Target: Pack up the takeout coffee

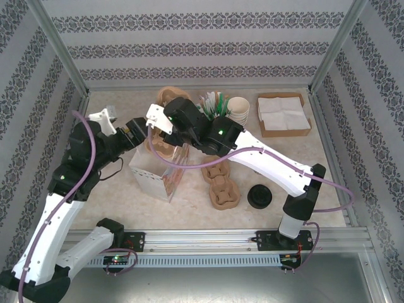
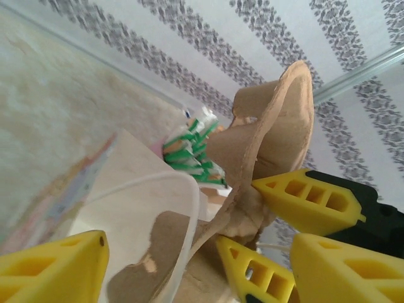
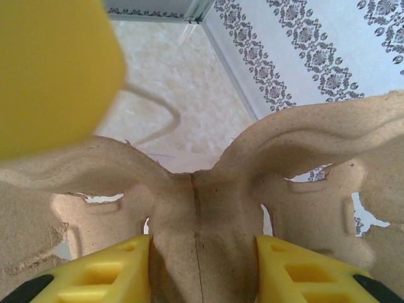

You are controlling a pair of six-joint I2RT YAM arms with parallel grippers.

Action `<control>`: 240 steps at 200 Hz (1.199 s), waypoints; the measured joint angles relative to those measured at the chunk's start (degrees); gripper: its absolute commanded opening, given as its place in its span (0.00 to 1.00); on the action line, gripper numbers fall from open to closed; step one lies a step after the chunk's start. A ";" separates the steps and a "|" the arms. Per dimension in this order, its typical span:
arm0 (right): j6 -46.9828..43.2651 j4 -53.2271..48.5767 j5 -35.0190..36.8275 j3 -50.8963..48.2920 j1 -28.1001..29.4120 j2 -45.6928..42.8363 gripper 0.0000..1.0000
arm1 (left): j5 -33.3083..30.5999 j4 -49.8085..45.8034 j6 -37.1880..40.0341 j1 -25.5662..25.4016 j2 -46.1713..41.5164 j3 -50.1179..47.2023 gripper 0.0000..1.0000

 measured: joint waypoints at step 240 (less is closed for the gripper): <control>5.60 -17.92 -2.43 15.72 1.51 10.21 0.41 | -2.91 -3.82 -5.42 14.23 -10.80 -35.23 0.48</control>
